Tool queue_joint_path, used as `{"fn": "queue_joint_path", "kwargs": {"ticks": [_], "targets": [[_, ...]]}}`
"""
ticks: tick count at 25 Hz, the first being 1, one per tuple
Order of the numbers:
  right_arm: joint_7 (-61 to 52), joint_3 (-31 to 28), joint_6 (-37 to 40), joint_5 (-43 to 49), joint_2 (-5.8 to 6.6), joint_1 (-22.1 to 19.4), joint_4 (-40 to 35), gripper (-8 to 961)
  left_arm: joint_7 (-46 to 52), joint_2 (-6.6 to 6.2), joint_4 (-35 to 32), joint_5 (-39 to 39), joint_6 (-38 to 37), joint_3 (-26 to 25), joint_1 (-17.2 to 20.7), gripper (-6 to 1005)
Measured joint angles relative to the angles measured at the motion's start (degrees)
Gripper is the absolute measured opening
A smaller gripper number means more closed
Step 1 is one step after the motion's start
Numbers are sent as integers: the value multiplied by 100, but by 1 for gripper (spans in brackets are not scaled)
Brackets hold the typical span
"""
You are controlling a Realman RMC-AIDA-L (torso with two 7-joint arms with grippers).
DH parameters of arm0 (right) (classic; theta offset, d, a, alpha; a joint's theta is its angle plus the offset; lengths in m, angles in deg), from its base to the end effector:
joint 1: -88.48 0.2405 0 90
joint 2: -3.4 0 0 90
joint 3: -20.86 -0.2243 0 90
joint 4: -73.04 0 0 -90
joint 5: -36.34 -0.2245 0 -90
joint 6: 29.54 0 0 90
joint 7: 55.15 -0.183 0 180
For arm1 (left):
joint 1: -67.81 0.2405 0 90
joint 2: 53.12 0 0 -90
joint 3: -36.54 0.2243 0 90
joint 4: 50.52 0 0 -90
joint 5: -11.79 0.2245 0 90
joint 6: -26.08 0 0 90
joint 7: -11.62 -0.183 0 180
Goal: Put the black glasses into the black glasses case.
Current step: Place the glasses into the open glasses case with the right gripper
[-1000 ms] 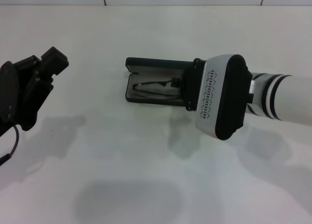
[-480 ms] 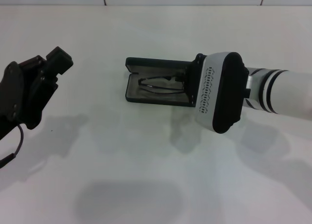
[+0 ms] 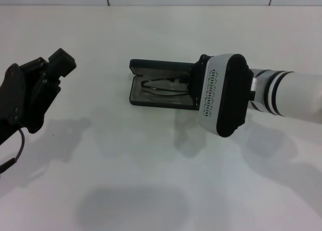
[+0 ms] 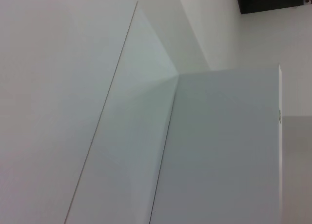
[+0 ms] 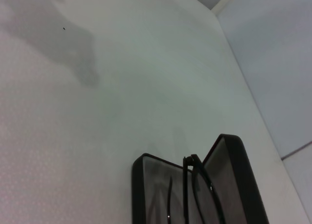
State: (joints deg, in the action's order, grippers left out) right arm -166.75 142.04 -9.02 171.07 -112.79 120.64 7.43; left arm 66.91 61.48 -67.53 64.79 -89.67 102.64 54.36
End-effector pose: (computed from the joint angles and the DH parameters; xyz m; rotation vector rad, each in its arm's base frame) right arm 0.1020 0.3818 -0.1426 -2.4662 -0.5135 -0.1200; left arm -0.2275 0.2383 0.0426 -2.1487 -0.3664 -1.6614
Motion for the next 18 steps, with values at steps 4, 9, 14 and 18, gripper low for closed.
{"fn": "queue_joint_path", "kwargs": {"ticks": [4,9,14,18], "targets": [[-2,7,-14,0,0,4,4,51,-7,1,0,0,1,0,-1,41],[-7,15,-22,-2,0,3,13,55,-10,1,-1,0,5,12,0,41],[-31,45,-22,-7,1,-24,9,73,-10,8,2,3,9,27,12,41],[-74,92,-35,-8,0,-19,19,100,-10,10,5,12,9,36,16,40]]}}
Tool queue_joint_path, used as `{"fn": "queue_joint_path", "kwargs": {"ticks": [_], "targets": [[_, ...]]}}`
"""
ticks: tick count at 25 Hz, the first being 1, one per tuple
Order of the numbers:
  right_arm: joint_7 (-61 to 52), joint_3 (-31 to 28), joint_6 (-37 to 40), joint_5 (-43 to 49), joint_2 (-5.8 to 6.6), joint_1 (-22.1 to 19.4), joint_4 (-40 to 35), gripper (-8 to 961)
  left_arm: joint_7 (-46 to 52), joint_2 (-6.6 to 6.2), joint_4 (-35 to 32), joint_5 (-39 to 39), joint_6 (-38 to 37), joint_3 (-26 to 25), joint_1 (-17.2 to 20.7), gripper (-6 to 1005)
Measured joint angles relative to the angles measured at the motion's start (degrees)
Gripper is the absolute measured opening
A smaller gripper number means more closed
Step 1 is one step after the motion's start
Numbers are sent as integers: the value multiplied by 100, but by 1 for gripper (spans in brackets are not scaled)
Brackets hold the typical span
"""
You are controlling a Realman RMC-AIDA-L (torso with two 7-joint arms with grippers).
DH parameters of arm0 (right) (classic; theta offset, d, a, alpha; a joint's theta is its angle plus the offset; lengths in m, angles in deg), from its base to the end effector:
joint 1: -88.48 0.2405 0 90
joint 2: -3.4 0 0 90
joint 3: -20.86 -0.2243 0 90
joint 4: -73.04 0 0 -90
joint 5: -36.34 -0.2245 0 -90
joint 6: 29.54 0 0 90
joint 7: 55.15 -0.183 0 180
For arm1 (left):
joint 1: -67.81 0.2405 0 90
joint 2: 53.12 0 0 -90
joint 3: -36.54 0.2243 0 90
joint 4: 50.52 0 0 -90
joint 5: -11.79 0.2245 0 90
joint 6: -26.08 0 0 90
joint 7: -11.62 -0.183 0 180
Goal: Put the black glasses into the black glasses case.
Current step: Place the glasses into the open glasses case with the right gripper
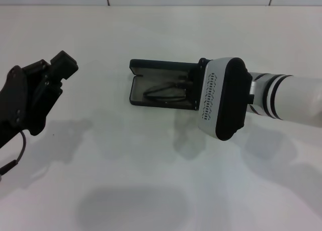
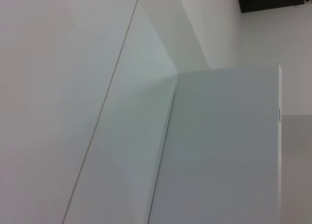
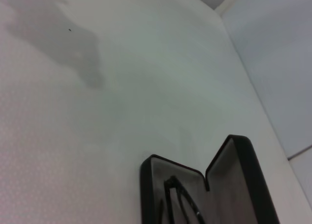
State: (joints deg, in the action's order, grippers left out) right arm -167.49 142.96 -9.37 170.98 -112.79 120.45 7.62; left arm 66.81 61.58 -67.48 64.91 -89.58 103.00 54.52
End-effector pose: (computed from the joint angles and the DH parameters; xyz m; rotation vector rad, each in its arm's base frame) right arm 0.1039 0.3782 -0.1462 -2.4769 -0.5044 -0.1181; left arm -0.2277 0.2370 0.0406 -2.1543 -0.3732 -1.6596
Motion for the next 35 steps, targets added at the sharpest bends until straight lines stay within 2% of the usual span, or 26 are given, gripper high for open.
{"fn": "queue_joint_path", "kwargs": {"ticks": [12,19,20,23,33,35], "targets": [[-56,98,-48,-11,0,-77,-44,162,-17,16,1,76,-5,0,46,40],[-69,165,-68,-49,0,-624,-595,163,-18,18,0,186,-10,-32,54,40],[-68,175,-48,-25,0,-902,-886,163,-18,18,0,196,-11,-35,57,40],[-67,160,24,-15,-1,-1133,-1067,167,-18,18,-1,203,-11,-36,78,40],[-76,14,70,-52,-1,-1553,-1114,150,-4,3,6,203,-18,-37,131,41],[-111,-47,72,-59,0,-1677,-1123,118,-3,0,7,203,-17,-36,149,41]]}}
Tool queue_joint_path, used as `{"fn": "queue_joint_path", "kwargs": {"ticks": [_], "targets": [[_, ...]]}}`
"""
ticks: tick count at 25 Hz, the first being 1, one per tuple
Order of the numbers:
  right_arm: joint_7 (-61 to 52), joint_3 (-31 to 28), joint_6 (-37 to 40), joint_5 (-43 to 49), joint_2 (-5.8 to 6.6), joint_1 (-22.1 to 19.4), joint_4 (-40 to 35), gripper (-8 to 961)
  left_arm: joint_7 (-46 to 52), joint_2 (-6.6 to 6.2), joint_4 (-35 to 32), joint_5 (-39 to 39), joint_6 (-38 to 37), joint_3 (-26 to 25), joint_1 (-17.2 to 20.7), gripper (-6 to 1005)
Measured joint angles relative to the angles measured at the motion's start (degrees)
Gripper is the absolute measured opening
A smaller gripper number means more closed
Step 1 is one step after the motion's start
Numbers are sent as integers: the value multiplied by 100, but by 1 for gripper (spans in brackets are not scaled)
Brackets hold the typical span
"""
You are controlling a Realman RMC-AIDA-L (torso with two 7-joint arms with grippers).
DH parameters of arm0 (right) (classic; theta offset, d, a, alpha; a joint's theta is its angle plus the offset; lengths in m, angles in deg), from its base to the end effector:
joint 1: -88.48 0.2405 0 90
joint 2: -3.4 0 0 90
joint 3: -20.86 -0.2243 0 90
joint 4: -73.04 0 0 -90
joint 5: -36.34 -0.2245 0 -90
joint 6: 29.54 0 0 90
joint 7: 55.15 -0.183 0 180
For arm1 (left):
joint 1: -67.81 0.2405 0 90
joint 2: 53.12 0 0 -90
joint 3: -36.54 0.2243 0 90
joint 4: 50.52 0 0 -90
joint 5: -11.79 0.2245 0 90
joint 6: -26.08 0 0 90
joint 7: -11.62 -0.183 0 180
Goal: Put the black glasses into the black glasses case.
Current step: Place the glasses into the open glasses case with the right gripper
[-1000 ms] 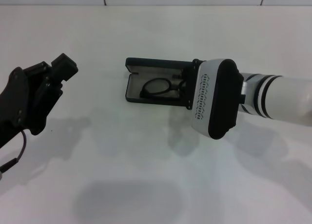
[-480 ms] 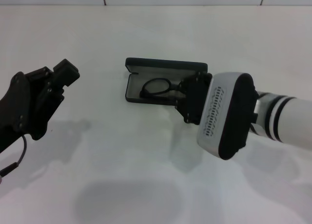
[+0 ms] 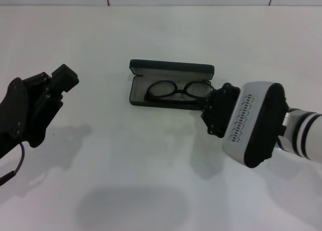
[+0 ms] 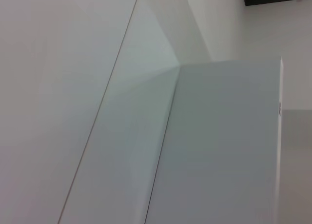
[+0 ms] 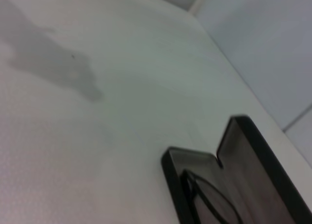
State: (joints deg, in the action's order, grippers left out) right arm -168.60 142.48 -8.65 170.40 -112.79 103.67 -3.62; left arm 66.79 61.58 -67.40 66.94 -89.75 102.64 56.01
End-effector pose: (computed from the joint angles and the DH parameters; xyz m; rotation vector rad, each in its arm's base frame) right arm 0.1338 0.3412 -0.1302 -2.4846 -0.2292 -0.0180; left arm -0.2338 0.2282 0.0367 -2.1728 -0.4085 -1.6390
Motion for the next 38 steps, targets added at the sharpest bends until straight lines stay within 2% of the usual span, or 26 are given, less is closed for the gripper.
{"fn": "queue_joint_path", "kwargs": {"ticks": [4,19,29,38], "targets": [[-30,-133,12,-3,0,-150,-12,55,4,-12,8,-1,7,0,3,41],[-134,-469,157,60,0,-160,243,47,41,-20,23,-12,130,0,-202,41],[-144,-439,52,51,0,255,705,46,47,17,89,-6,167,0,-293,41],[-151,-337,29,9,0,434,748,45,19,25,89,-4,167,0,-268,40]]}}
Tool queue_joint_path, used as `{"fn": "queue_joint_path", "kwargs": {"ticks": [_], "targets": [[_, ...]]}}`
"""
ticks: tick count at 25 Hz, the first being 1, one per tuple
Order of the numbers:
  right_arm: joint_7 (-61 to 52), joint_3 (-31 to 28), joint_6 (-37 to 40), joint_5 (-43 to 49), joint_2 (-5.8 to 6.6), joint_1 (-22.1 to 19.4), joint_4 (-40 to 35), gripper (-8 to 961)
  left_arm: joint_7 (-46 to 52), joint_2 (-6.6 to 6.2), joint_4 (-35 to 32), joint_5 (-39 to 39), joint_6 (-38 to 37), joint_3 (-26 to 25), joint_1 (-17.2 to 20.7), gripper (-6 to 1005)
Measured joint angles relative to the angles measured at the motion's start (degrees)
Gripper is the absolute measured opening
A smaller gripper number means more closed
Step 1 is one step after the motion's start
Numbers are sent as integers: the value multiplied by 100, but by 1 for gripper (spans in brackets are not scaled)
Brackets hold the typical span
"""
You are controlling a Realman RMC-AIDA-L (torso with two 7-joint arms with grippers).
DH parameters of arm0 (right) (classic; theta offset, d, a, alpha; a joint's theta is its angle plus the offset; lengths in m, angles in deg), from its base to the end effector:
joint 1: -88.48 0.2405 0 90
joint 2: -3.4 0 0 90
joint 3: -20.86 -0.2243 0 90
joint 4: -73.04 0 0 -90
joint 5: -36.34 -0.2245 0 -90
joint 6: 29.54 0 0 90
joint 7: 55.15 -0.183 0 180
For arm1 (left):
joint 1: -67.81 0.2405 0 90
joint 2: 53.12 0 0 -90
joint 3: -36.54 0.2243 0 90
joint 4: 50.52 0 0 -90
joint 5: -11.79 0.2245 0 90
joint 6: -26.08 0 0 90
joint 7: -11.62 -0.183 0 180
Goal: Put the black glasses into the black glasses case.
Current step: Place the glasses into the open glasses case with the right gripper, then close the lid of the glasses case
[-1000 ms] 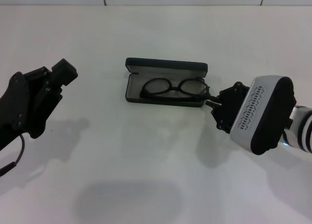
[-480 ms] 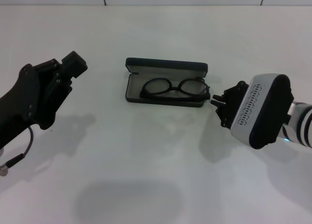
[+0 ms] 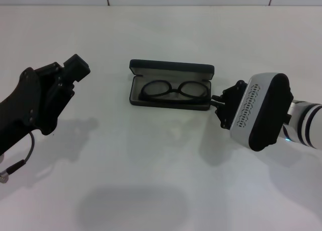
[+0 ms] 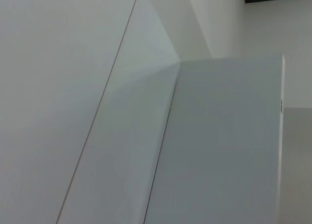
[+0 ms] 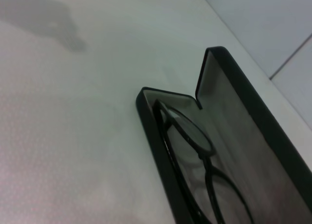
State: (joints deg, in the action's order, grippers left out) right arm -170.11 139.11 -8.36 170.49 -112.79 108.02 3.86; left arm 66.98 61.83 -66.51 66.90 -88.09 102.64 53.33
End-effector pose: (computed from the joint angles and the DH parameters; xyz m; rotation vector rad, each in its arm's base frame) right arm 0.1615 0.3634 -0.1269 -2.4754 -0.1577 -0.1109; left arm -0.2266 0.2414 0.0317 -2.1881 -0.4095 -1.6404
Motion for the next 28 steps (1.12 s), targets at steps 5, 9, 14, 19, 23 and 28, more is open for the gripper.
{"fn": "queue_joint_path", "kwargs": {"ticks": [5,9,14,19,23,28], "targets": [[0,58,-11,-4,0,103,47,45,-7,3,0,0,0,0,1,41],[0,60,-22,-7,0,237,194,44,-14,10,0,-1,0,0,8,41],[0,98,-107,-15,0,286,272,44,-16,10,0,-1,0,21,11,41],[-23,151,-177,-21,0,313,275,44,-16,16,6,4,-1,31,24,40],[-33,158,-179,-21,0,64,-59,43,-16,18,9,7,-7,35,32,40],[-35,156,-53,-292,0,-360,-617,44,35,-15,-12,-64,8,-16,-70,40]]}}
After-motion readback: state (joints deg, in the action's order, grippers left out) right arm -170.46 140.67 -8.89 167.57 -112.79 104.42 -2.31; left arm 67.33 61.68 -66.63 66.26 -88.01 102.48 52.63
